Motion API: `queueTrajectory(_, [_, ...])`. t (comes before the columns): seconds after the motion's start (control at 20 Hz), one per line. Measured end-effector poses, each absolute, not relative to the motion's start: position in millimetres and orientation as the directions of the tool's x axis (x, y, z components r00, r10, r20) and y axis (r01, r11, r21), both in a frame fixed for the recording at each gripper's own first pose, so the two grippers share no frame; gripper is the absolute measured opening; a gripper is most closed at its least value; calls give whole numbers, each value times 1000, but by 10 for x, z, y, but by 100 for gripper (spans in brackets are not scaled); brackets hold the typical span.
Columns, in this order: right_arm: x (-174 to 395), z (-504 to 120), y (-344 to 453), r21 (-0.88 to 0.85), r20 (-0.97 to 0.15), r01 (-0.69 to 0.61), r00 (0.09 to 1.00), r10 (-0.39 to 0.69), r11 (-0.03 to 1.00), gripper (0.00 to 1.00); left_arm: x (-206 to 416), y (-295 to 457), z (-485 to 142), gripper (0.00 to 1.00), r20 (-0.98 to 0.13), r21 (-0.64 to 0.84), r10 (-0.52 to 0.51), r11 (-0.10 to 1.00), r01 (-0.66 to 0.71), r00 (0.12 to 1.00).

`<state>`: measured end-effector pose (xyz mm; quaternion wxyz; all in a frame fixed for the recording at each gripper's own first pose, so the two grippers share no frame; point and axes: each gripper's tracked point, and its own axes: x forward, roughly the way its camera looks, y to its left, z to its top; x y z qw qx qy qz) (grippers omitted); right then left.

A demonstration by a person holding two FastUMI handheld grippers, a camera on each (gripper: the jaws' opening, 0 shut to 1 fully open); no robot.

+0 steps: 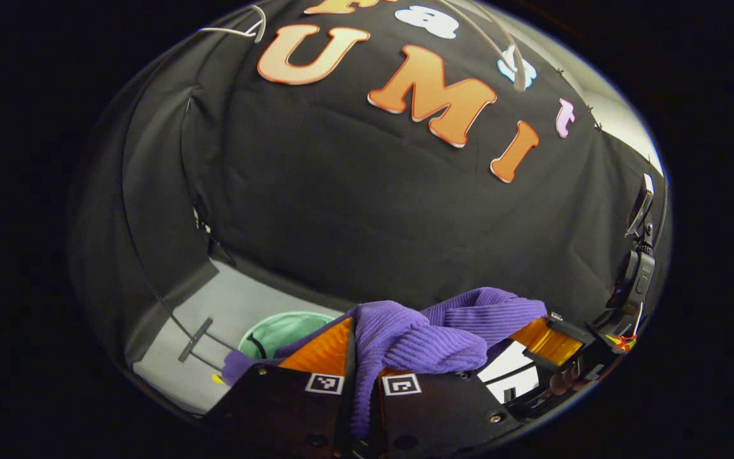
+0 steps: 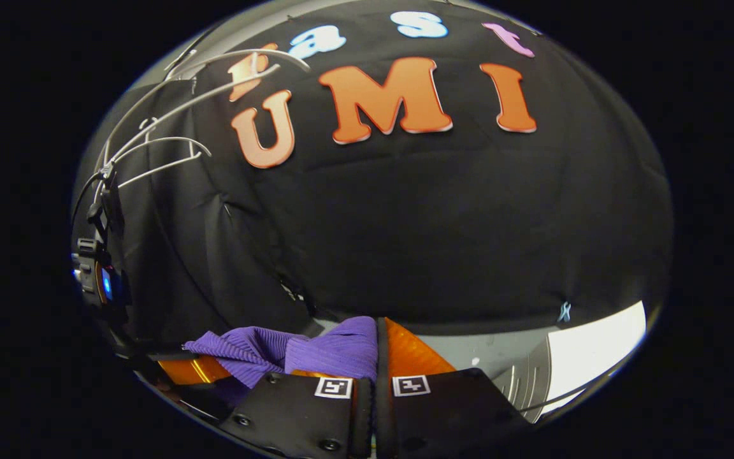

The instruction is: Grasp the clothes on the hanger with both hands and then place them into the laundry hamper below.

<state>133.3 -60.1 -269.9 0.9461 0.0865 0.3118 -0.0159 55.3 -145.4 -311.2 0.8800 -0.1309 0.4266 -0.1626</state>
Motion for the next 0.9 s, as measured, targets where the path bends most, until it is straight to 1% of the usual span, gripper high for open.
queueTrajectory(0.25, [1119,-3352,-688,177,-740,141,672,37,974,10,175,-1665,-3677,10,-815,-333,-389,921,204,429])
queueTrajectory(0.3, [1090,-3449,-686,182,-762,153,646,41,971,10,127,-1629,-3725,10,-834,-310,-374,926,216,405])
queueTrajectory(0.45, [974,-3653,-680,198,-807,175,588,59,965,10,150,-1577,-3760,10,-843,-306,-355,934,183,404])
queueTrajectory(0.55, [983,-3692,-674,205,-819,178,569,69,963,13,149,-1512,-3754,10,-854,-295,-330,944,146,402])
queueTrajectory(0.65, [975,-3760,-652,194,-832,178,551,66,965,20,186,-1464,-3801,11,-861,-292,-312,950,110,402])
queueTrajectory(0.7, [978,-3770,-658,192,-834,177,548,65,965,19,168,-1416,-3791,15,-863,-291,-304,952,95,402])
queueTrajectory(0.8, [1009,-3760,-630,191,-833,172,550,67,966,53,181,-1310,-3881,37,-874,-272,-276,960,69,401])
queueTrajectory(0.85, [1024,-3756,-637,186,-830,169,554,63,968,69,191,-1270,-3878,53,-876,-266,-267,962,59,402])
queueTrajectory(0.9, [1033,-3762,-643,176,-830,166,556,56,970,81,209,-1259,-3903,69,-878,-260,-257,964,49,404])
